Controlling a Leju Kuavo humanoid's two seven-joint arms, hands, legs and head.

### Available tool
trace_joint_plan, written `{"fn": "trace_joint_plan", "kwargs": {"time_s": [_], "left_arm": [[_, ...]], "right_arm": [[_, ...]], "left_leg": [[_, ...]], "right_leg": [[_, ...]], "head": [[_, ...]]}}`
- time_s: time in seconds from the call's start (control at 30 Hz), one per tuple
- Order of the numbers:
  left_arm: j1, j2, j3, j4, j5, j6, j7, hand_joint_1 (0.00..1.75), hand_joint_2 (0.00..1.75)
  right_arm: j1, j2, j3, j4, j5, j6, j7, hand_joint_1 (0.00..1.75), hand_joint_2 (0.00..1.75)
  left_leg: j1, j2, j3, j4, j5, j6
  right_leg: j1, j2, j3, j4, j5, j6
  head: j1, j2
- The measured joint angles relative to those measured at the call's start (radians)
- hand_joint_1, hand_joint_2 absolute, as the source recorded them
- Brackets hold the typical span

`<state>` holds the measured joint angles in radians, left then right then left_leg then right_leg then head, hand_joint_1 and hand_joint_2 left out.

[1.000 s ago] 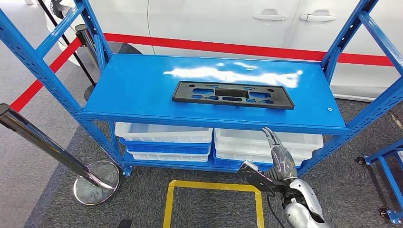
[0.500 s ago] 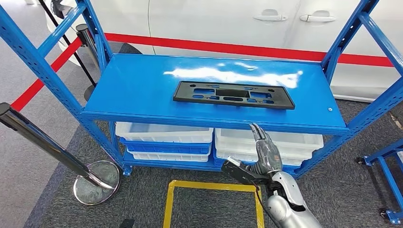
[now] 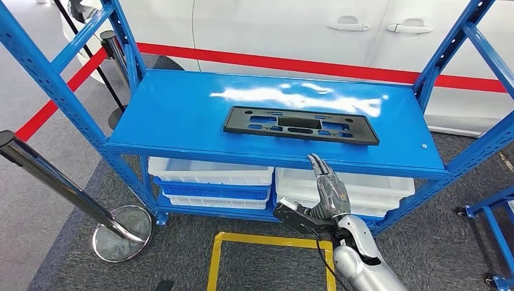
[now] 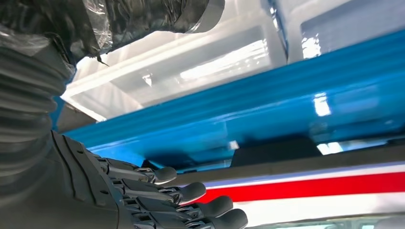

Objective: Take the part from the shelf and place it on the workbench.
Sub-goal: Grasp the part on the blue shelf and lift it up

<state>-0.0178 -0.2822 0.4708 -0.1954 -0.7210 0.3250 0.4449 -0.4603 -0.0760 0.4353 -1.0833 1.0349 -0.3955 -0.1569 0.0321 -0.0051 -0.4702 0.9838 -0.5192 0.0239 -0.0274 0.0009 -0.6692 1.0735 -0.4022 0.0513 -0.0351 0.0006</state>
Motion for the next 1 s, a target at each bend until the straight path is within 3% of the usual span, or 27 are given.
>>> {"fn": "trace_joint_plan", "kwargs": {"time_s": [0.03,0.17,0.23,0.3,0.37,0.4,0.5,0.53,0.63,0.7,0.73,0.8,0.87,0.9,0.93,1.0], "left_arm": [[-0.001,-0.001,0.001,0.0,0.0,0.0,0.0,0.0,0.0],[-0.001,-0.002,0.007,0.001,0.001,0.0,0.0,0.0,0.0],[-0.003,-0.002,0.011,0.001,0.003,0.0,0.0,0.0,0.0],[-0.005,-0.002,0.016,0.001,0.005,-0.001,0.0,0.0,0.0],[-0.004,-0.002,0.022,0.001,0.008,-0.001,0.0,0.0,0.0],[-0.003,-0.002,0.025,0.001,0.009,-0.002,0.0,0.0,0.0],[-0.002,-0.003,0.037,0.002,0.011,-0.003,0.0,0.0,0.0],[-0.002,-0.004,0.04,0.003,0.011,-0.003,0.0,0.0,0.0],[-0.003,-0.008,0.044,0.004,0.01,-0.005,0.001,0.0,0.0],[-0.001,-0.011,0.046,0.005,0.007,-0.006,0.001,0.0,0.0],[-0.002,-0.012,0.047,0.005,0.006,-0.007,0.001,0.0,0.0],[-0.004,-0.014,0.049,0.005,0.002,-0.009,0.001,0.0,0.0],[-0.005,-0.016,0.052,0.005,0.0,-0.013,0.0,0.0,0.0],[-0.005,-0.016,0.053,0.005,-0.002,-0.017,-0.001,0.0,0.0],[-0.004,-0.016,0.054,0.005,-0.005,-0.021,-0.002,0.0,0.0],[-0.004,-0.017,0.055,0.005,-0.011,-0.027,-0.004,0.0,0.0]], "right_arm": [[-0.001,0.0,0.001,0.0,-0.001,0.0,0.0,0.0,1.75],[-0.008,-0.001,0.005,-0.015,-0.027,0.017,-0.004,0.0,1.75],[-0.028,-0.001,0.008,-0.033,-0.042,0.037,-0.005,0.0,0.87],[-0.057,0.001,0.013,-0.049,-0.06,0.061,-0.004,0.0,0.0],[-0.084,0.002,0.019,-0.064,-0.086,0.085,-0.001,0.0,0.0],[-0.097,0.002,0.021,-0.073,-0.1,0.097,0.0,0.0,0.0],[-0.143,0.002,0.024,-0.106,-0.139,0.126,0.004,0.0,0.0],[-0.157,0.002,0.026,-0.114,-0.147,0.134,0.005,0.0,0.0],[-0.175,0.0,0.031,-0.135,-0.159,0.144,0.007,0.0,0.0],[-0.178,-0.004,0.034,-0.149,-0.167,0.14,0.008,0.0,0.0],[-0.182,-0.007,0.036,-0.157,-0.173,0.138,0.009,0.0,0.0],[-0.192,-0.015,0.037,-0.166,-0.181,0.133,0.01,0.0,0.0],[-0.195,-0.022,0.038,-0.169,-0.185,0.131,0.012,0.0,0.87],[-0.195,-0.026,0.039,-0.172,-0.187,0.132,0.013,0.0,1.31],[-0.196,-0.03,0.04,-0.176,-0.19,0.134,0.014,0.0,1.75],[-0.199,-0.039,0.04,-0.184,-0.193,0.141,0.018,0.0,1.75]], "left_leg": [[0.001,0.0,0.002,0.001,-0.007,-0.008],[0.001,0.003,0.004,0.02,-0.017,-0.032],[0.003,0.003,-0.036,0.099,-0.033,-0.035],[0.001,0.003,-0.118,0.23,-0.079,-0.035],[-0.002,0.003,-0.188,0.308,-0.104,-0.032],[-0.004,0.003,-0.202,0.301,-0.087,-0.028],[-0.017,0.004,-0.17,0.14,0.047,-0.004],[-0.022,0.004,-0.157,0.086,0.071,0.003],[-0.03,0.005,-0.139,0.032,0.083,0.012],[-0.025,0.003,-0.122,0.019,0.089,0.016],[-0.022,0.003,-0.112,0.012,0.088,0.019],[-0.02,0.003,-0.097,0.005,0.082,0.025],[-0.02,0.004,-0.088,0.006,0.073,0.027],[-0.02,0.003,-0.083,0.008,0.067,0.027],[-0.02,0.002,-0.078,0.011,0.061,0.026],[-0.019,0.0,-0.063,0.016,0.047,0.022]], "right_leg": [[0.003,0.0,0.017,-0.041,0.01,-0.007],[0.012,0.004,0.027,-0.051,-0.005,-0.049],[0.012,0.005,0.044,-0.057,-0.012,-0.064],[0.016,0.005,0.056,-0.059,-0.023,-0.076],[0.023,0.007,0.068,-0.057,-0.036,-0.082],[0.026,0.009,0.076,-0.054,-0.043,-0.083],[0.036,0.011,0.103,-0.051,-0.065,-0.082],[0.037,0.011,0.108,-0.052,-0.07,-0.079],[0.035,0.01,0.111,-0.053,-0.07,-0.062],[0.034,0.009,0.108,-0.037,-0.069,-0.052],[0.033,0.008,0.096,-0.013,-0.077,-0.048],[0.028,0.006,0.041,0.086,-0.117,-0.038],[0.021,0.005,-0.032,0.192,-0.155,-0.028],[0.017,0.005,-0.053,0.209,-0.151,-0.023],[0.014,0.004,-0.056,0.191,-0.127,-0.019],[0.012,0.002,-0.015,0.068,-0.042,-0.02]], "head": [[0.003,0.0],[-0.001,0.0],[-0.004,0.0],[-0.007,0.0],[-0.008,0.0],[-0.009,0.0],[-0.007,0.0],[-0.006,0.0],[-0.008,0.0],[-0.009,0.0],[-0.007,0.0],[-0.005,0.0],[-0.005,0.0],[-0.005,0.0],[-0.004,0.0],[-0.004,0.0]]}}
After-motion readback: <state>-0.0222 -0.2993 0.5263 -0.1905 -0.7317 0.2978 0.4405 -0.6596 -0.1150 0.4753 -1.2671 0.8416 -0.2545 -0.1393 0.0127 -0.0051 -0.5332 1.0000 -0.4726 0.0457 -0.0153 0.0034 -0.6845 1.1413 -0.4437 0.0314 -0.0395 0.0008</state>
